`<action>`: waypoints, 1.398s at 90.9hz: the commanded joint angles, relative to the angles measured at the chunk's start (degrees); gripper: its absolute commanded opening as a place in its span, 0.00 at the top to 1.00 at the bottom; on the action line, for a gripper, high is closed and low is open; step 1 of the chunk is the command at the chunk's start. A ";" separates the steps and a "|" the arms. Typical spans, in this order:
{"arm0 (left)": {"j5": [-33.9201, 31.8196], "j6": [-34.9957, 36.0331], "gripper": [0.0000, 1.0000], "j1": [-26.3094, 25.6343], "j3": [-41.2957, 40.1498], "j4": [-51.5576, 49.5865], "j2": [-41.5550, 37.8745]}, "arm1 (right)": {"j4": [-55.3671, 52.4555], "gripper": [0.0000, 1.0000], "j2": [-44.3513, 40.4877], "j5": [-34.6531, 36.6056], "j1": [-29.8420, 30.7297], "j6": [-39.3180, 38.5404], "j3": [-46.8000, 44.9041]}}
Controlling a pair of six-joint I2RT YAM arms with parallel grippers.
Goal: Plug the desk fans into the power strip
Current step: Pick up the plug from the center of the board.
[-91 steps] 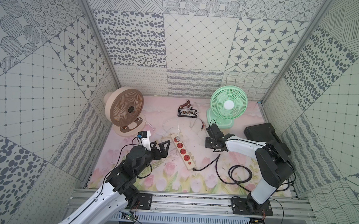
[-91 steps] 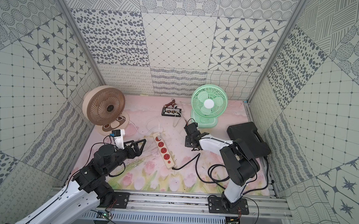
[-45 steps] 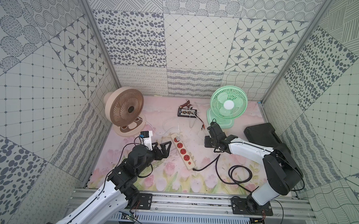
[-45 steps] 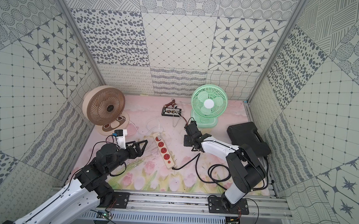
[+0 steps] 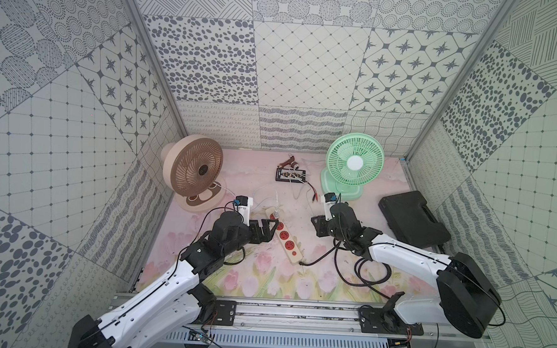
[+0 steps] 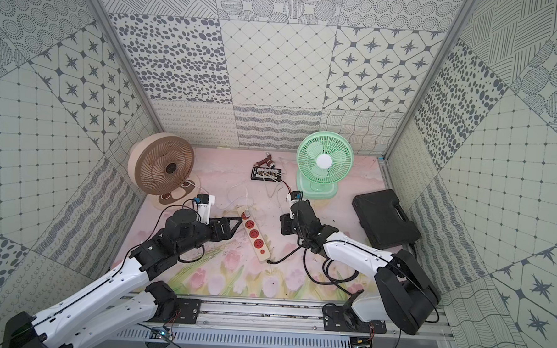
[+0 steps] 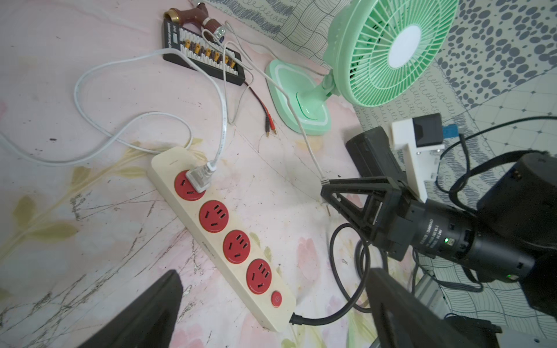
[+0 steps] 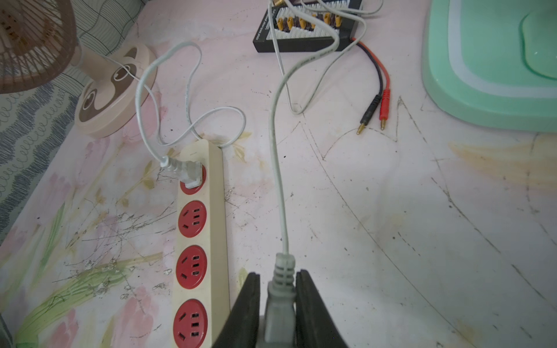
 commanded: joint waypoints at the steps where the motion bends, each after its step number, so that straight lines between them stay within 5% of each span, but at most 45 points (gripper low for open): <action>1: 9.15 -5.15 0.02 -0.33 6.54 -0.80 4.48 | 5.92 0.91 -3.05 -0.25 0.84 -1.06 -1.60; 21: 10.75 -11.30 0.09 -2.31 15.67 -3.50 13.97 | 8.87 0.91 -5.65 -0.61 2.17 -1.32 -4.36; 78: 13.62 -8.28 0.34 -5.42 45.34 -13.96 52.19 | 11.47 0.91 -9.70 -3.19 3.03 -2.21 -8.00; 127: 14.66 -6.86 0.69 -2.05 53.36 -16.53 59.99 | 10.11 0.91 -11.89 -3.84 3.07 -2.85 -10.17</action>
